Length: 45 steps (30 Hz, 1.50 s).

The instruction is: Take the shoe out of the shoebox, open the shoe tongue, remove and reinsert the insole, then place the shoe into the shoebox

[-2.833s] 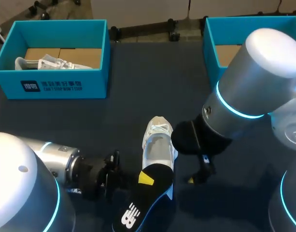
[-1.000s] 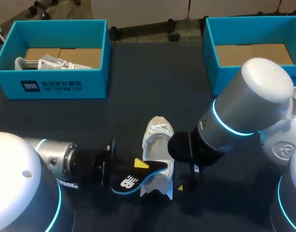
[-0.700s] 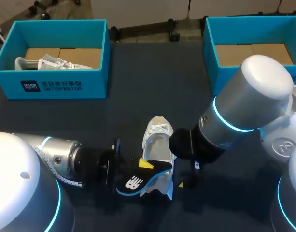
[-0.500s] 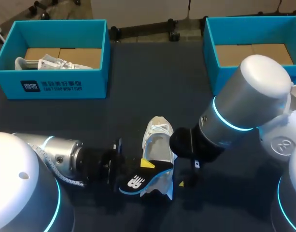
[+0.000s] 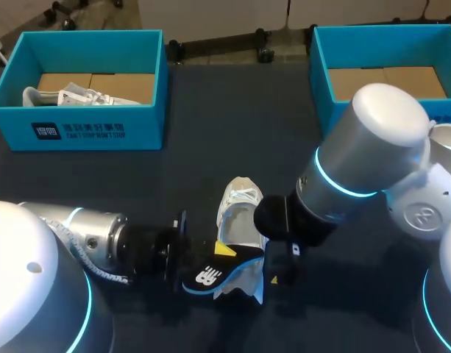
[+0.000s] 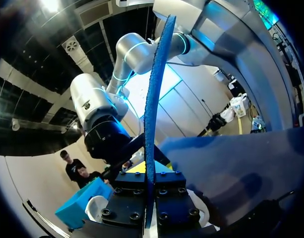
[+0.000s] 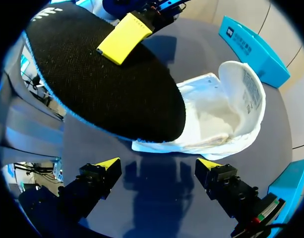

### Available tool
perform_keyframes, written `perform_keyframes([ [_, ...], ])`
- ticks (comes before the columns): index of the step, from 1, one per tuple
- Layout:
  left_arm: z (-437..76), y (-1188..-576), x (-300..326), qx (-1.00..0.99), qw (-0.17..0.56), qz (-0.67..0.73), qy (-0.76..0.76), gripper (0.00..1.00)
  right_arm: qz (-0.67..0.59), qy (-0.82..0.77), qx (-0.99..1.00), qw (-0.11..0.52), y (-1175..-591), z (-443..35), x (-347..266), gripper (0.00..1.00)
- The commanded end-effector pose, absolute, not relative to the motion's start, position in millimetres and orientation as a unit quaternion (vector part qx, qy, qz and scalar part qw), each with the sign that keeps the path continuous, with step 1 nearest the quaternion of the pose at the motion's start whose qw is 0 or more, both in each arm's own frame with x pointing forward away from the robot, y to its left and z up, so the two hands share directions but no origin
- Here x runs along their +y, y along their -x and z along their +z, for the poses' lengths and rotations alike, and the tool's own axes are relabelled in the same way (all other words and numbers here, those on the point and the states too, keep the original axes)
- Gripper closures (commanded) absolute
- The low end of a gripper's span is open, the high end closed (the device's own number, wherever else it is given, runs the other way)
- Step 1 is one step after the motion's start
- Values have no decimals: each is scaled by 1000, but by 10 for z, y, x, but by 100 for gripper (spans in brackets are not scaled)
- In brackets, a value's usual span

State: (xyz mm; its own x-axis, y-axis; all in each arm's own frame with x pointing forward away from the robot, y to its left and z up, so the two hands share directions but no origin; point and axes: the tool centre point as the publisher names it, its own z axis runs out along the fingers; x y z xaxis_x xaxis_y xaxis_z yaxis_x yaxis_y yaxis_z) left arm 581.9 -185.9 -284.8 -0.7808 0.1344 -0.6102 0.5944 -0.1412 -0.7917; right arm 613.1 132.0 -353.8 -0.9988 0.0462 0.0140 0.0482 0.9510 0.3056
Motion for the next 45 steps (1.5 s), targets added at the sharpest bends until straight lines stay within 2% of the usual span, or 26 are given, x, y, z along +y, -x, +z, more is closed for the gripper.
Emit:
perform_keyframes([
  [1,-2838,-5790,-1876,634,164,-699,-287,100,-152,25,-988,3,-6132,-3552,1355,0],
  [12,-2844,-5690,-1858,633,164,-696,-298,100,-152,25,-988,3,-6132,-3552,1355,0],
  [45,-3117,-6006,-1895,663,178,-668,-288,100,-152,25,-988,3,-6132,-3552,1355,0],
])
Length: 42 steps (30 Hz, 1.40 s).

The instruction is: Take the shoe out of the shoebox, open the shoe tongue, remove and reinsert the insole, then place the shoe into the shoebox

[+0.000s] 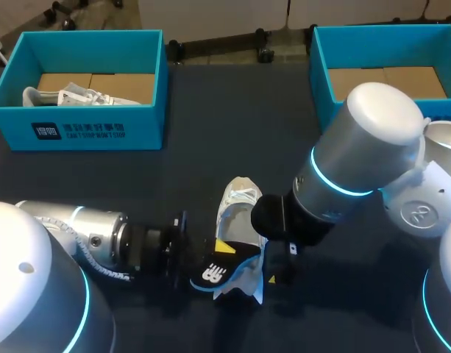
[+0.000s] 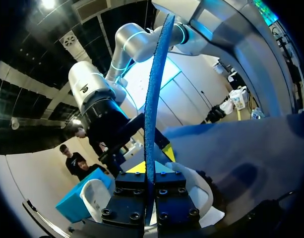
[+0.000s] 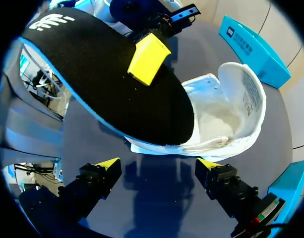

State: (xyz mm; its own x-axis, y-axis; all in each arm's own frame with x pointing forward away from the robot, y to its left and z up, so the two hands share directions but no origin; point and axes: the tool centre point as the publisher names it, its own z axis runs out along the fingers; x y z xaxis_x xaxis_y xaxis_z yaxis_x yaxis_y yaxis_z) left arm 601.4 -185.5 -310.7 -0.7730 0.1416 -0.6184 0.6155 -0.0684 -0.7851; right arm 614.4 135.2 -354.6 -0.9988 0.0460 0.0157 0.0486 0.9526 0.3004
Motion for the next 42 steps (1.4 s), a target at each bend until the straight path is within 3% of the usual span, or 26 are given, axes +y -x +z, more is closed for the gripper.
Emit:
perform_keyframes([
  [1,-3131,-6014,-1900,664,180,-666,-289,100,-152,25,-988,3,-6132,-3552,1355,0],
  [42,-3538,-6397,-1978,736,209,-585,-269,100,-152,25,-988,3,-6132,-3552,1355,0],
])
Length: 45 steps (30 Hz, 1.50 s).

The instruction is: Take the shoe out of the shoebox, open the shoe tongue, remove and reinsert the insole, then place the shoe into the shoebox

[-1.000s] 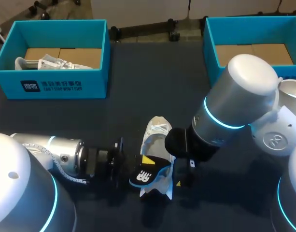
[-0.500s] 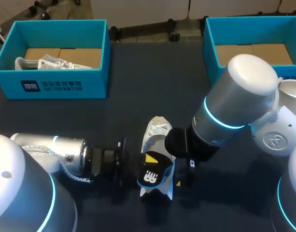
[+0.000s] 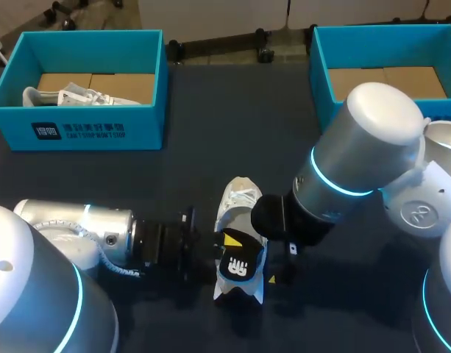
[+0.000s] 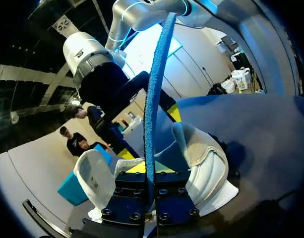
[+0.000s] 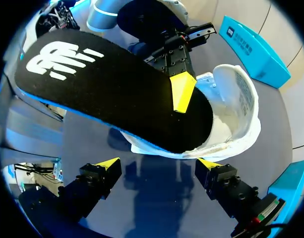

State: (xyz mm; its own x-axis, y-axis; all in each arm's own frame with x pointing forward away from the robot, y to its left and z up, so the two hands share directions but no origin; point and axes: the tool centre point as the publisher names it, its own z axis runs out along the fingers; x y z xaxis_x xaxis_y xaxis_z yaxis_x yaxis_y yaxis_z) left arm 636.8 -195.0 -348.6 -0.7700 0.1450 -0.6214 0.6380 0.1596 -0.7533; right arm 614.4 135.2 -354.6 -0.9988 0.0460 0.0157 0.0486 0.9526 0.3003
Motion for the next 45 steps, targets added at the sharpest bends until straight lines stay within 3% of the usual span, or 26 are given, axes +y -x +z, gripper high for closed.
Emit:
perform_keyframes([
  [1,-3546,-6402,-1975,736,209,-585,-269,100,-152,25,-988,3,-6132,-3552,1355,0],
  [19,-3474,-6387,-2024,719,190,-611,-271,100,-152,25,-988,3,-6132,-3552,1355,0],
  [23,-3449,-6374,-2040,719,190,-610,-273,85,-152,25,-988,3,-6132,-3552,1355,0],
  [29,-3425,-6345,-2064,717,184,-612,-280,74,-152,25,-988,3,-6132,-3552,1355,0],
  [45,-3232,-6180,-2070,717,168,-605,-303,71,-152,25,-988,3,-6132,-3552,1355,0],
])
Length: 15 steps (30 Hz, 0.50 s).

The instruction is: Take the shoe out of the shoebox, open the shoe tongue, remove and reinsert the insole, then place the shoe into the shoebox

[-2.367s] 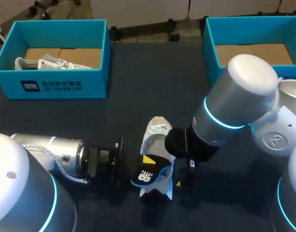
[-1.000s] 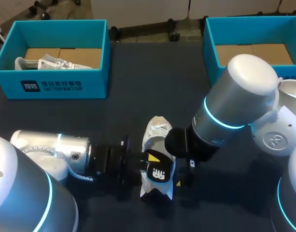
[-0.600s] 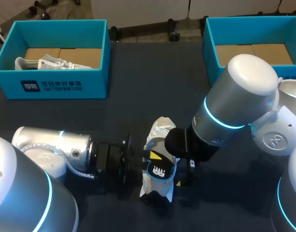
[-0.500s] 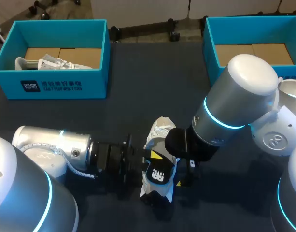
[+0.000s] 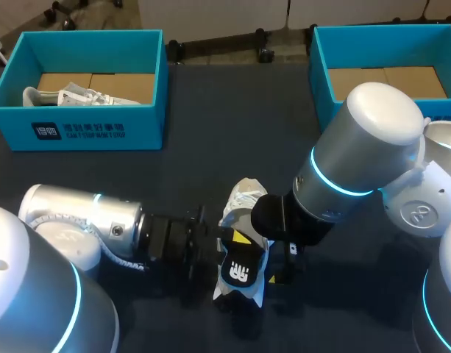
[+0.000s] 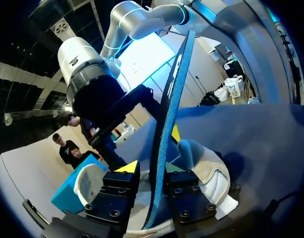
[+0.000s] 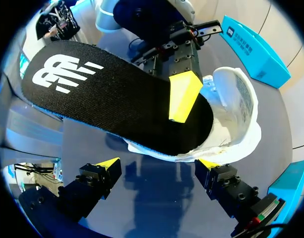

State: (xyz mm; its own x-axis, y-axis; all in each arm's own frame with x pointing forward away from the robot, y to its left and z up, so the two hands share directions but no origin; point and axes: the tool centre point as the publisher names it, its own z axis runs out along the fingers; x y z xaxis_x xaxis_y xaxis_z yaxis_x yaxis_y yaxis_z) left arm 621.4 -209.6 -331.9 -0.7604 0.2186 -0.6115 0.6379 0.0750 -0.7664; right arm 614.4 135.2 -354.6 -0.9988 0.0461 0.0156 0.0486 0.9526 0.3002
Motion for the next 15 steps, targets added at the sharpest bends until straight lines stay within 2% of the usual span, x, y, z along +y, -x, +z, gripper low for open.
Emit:
perform_keyframes([
  [1,-3223,-6175,-2072,717,170,-603,-305,71,-152,25,-988,3,-6132,-3552,1355,0],
  [6,-3209,-6150,-2107,725,164,-591,-313,72,-152,25,-988,3,-6132,-3552,1355,0],
  [8,-3225,-6143,-2123,727,161,-587,-317,76,-152,25,-988,3,-6132,-3552,1355,0],
  [9,-3234,-6142,-2129,729,161,-583,-320,95,-152,25,-988,3,-6132,-3552,1355,0],
  [10,-3239,-6141,-2130,729,160,-583,-321,100,-152,25,-988,3,-6132,-3552,1355,0],
  [15,-3307,-6187,-2090,720,154,-588,-336,100,-152,25,-988,3,-6132,-3552,1355,0],
])
